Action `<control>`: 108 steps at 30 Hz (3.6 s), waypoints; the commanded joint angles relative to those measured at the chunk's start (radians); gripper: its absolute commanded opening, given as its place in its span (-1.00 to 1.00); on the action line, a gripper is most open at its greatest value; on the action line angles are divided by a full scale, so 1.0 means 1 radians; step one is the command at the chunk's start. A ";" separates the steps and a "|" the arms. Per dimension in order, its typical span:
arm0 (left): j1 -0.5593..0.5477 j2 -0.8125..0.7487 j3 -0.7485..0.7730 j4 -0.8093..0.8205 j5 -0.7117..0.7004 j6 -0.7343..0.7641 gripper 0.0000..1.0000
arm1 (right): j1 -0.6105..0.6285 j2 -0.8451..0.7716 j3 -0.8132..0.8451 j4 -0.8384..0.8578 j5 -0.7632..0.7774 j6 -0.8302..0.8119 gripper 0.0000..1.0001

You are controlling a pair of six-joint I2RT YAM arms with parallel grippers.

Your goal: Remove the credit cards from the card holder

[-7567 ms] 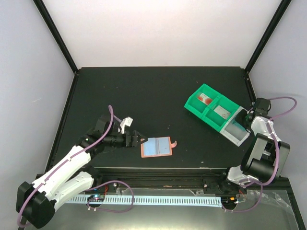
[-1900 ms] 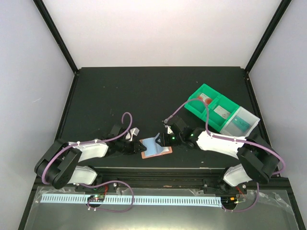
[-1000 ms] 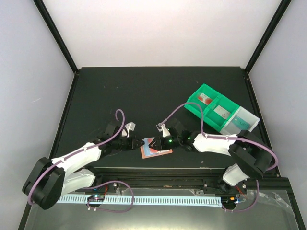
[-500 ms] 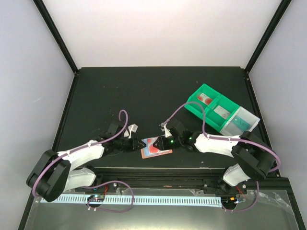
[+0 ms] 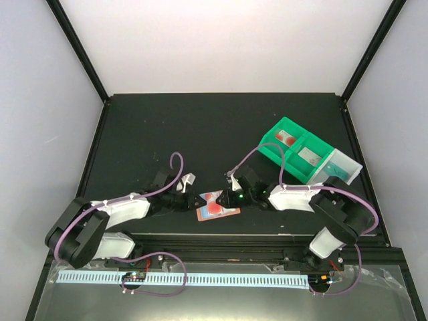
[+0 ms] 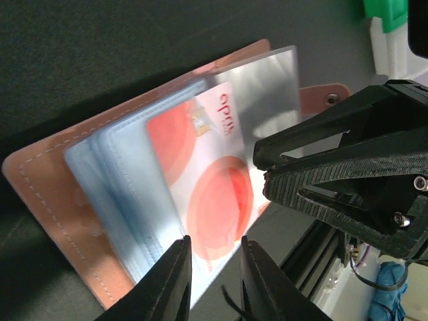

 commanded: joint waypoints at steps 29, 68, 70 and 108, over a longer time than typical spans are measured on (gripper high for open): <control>-0.006 0.140 -0.040 0.083 -0.051 0.001 -0.90 | -0.025 0.063 -0.079 0.172 -0.031 0.038 -0.77; -0.006 0.022 0.012 -0.044 -0.070 0.020 -0.70 | -0.141 -0.394 -0.052 -0.311 0.099 -0.172 -0.98; -0.005 -0.029 0.033 -0.090 -0.074 0.029 -0.56 | -0.141 -0.413 -0.033 -0.350 0.080 -0.198 -0.98; -0.006 -0.348 0.101 -0.037 0.512 0.066 -0.97 | -0.141 -0.524 -0.119 0.003 -0.690 -0.143 -0.98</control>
